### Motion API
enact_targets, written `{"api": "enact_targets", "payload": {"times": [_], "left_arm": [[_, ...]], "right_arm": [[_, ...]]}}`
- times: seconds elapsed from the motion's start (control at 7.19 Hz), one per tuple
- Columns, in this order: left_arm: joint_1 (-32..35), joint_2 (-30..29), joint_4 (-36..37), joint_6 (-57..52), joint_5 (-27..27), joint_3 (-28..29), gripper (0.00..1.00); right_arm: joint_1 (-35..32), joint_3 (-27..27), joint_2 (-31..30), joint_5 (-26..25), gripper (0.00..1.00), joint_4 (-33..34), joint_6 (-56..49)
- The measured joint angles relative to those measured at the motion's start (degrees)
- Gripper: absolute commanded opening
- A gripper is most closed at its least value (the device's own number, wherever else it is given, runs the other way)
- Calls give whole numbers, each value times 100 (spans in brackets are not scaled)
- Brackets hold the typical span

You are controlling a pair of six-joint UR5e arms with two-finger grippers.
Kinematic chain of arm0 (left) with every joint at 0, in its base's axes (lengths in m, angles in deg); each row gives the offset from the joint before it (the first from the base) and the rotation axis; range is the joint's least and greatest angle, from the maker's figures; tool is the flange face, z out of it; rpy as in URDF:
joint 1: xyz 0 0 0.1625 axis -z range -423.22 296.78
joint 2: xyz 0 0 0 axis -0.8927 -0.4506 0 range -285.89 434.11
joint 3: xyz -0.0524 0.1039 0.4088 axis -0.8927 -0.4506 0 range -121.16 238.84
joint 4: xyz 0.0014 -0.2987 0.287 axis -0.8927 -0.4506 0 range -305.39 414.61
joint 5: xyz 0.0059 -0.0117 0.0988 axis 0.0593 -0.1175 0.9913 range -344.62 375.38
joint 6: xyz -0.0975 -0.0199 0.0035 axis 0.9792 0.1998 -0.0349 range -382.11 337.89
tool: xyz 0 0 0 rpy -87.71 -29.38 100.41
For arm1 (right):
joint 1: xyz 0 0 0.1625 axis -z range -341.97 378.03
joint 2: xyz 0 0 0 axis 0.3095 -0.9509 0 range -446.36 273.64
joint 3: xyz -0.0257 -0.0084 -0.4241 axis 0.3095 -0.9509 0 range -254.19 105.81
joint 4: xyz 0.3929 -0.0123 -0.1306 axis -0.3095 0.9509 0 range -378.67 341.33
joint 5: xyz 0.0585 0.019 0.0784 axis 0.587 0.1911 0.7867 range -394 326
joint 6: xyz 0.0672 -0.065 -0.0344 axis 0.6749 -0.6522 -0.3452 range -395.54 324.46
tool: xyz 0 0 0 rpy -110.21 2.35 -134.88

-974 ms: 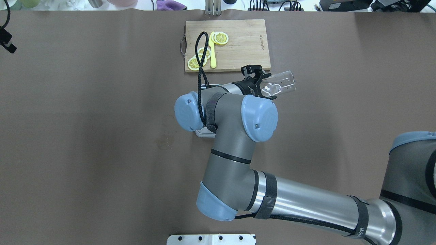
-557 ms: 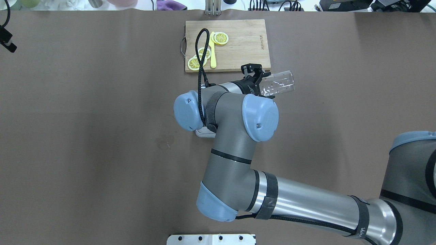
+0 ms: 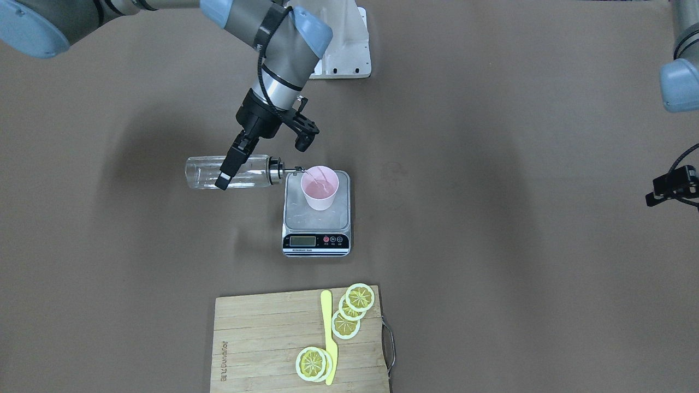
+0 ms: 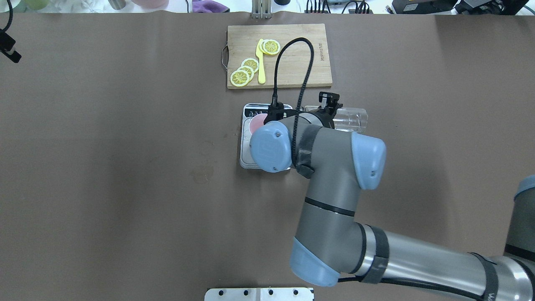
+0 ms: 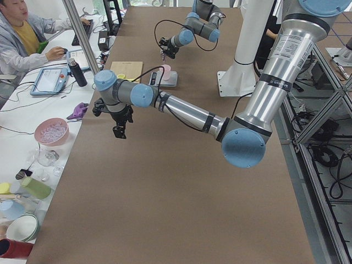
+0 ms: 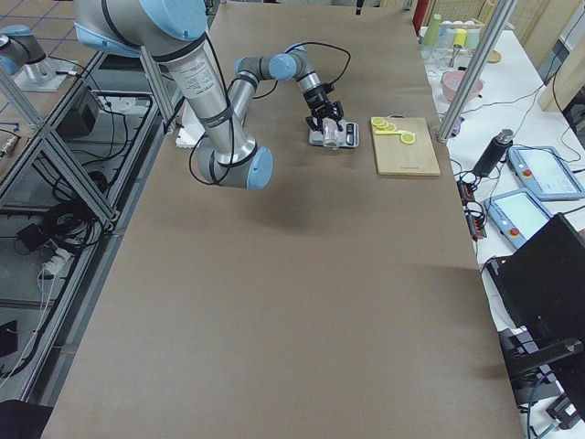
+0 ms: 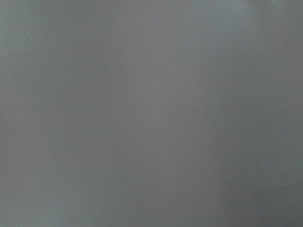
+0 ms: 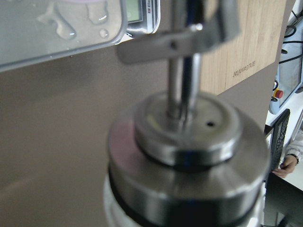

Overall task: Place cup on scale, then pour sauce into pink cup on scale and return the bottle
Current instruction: 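Turn the dispenser upright and carry it back to its spot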

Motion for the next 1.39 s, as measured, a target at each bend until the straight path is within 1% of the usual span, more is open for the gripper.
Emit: {"api": "enact_targets", "payload": {"times": [0.14,0.28,0.42,0.56,0.7,0.97,1.25,1.39], "left_arm": [[0,1,0,2,1,2,98],[0,4,1,2,2,7,98],[-2,6,0,4,2,16,98],[-5,8,1,8,2,28,98],[-7,7,0,10,2,38,98],[-9,1,0,11,2,47,98],[-9,-6,0,11,4,52,98],[-9,-11,0,11,8,56,98]], "right_arm": [[-137,377,-277,331,0,-402,52],[-438,757,-572,820,0,-754,76],[-843,1083,-1015,1435,0,-1340,216],[-1199,1292,-1610,1977,0,-2197,662],[-1415,1371,-2132,2287,0,-2959,1129],[-1729,1410,-2921,2457,0,-4040,1526],[-1998,1243,-3857,2533,0,-5795,2018],[-2060,1004,-4135,2658,0,-6676,2586]]}}
